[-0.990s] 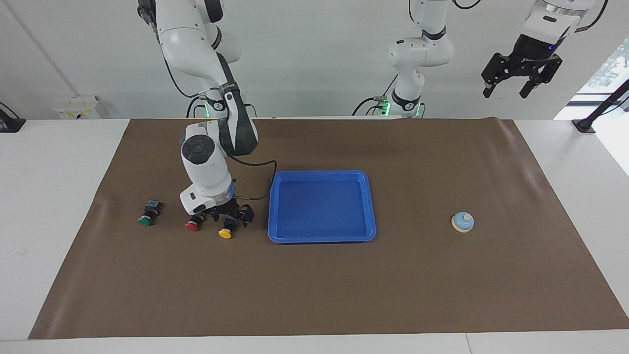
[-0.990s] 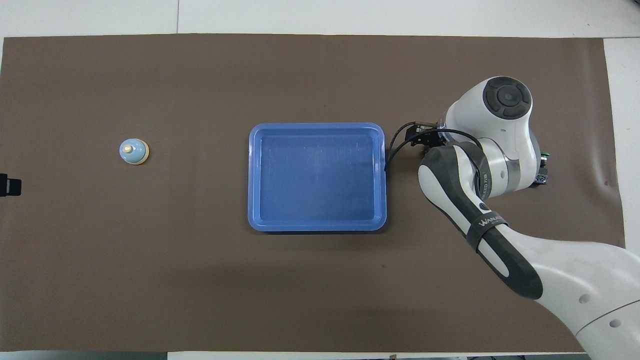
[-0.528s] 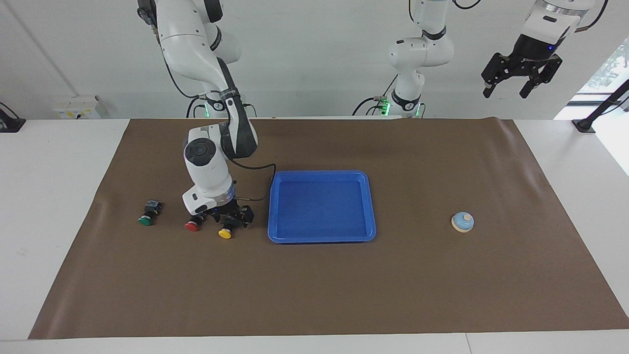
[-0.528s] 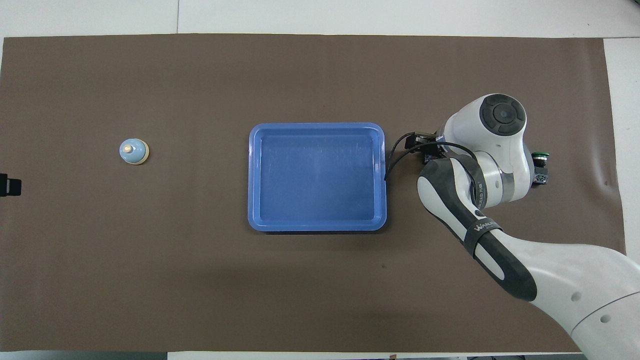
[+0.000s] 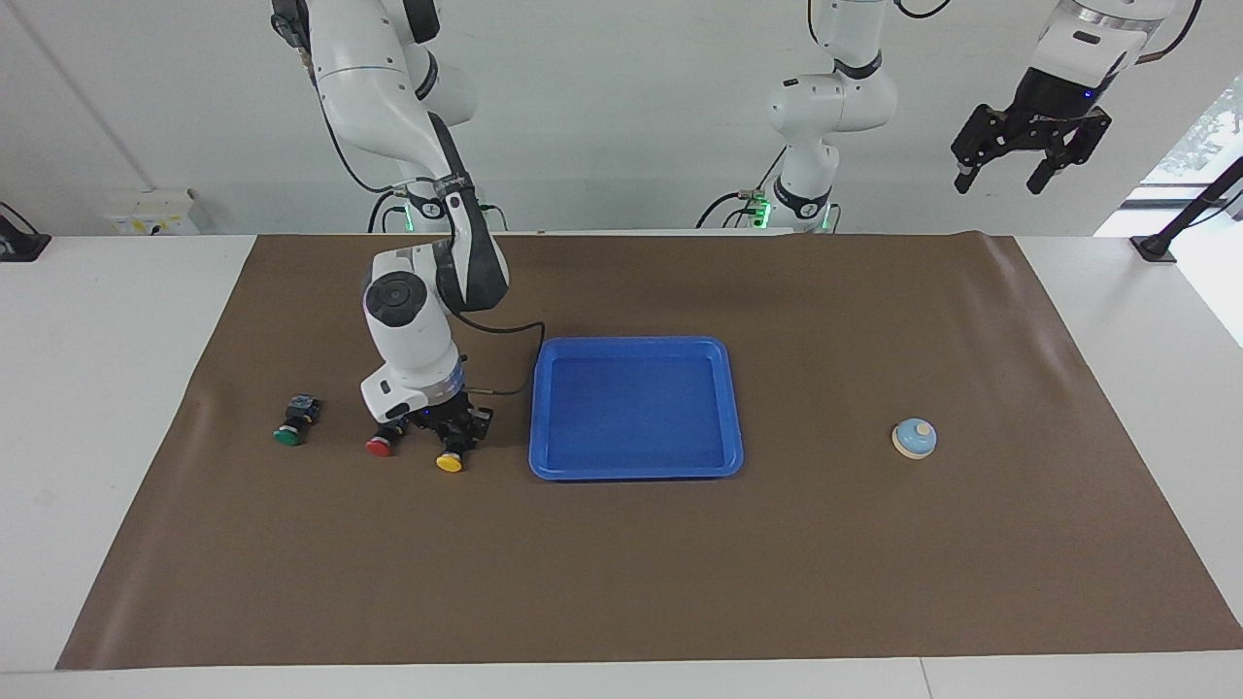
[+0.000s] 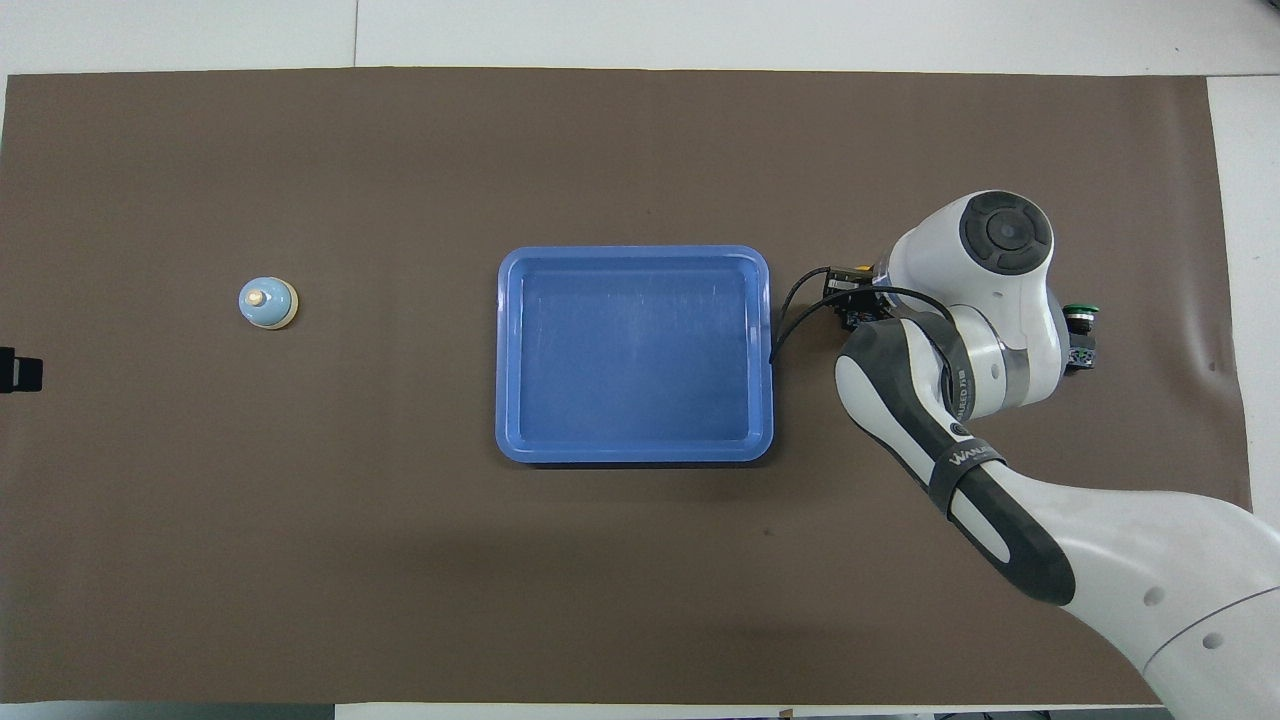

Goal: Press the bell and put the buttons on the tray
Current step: 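Carry the yellow button into the tray and release it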

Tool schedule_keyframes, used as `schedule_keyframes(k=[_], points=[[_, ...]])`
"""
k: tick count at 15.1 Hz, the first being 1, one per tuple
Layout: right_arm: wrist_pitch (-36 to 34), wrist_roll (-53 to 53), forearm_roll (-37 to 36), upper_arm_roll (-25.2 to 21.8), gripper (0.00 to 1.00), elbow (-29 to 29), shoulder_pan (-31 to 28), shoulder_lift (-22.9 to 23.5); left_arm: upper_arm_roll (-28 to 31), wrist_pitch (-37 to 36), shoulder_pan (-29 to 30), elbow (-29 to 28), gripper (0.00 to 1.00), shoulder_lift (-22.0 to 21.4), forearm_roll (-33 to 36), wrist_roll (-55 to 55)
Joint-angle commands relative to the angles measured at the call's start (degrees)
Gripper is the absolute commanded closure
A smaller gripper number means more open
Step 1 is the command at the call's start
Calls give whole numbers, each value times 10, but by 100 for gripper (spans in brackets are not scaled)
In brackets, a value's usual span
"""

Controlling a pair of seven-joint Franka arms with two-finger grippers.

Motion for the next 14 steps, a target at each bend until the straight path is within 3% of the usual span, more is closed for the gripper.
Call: schedule_keyframes(k=[1,4,9,14], points=[[14,7,-9,3,100,-15,-5,-13,4,-3,-1,-5,0,-6,-7,2],[-9,4,-9,3,100,13,-4,-13,4,-3,-1,-5,0,-6,-7,2],[-171,13,8,8,100,145,43,-9,4,-3,-2,-5,0,-6,-7,2],[-173,81,32,8,100,151,124,-8,4,-3,-1,-5,0,-6,-7,2]])
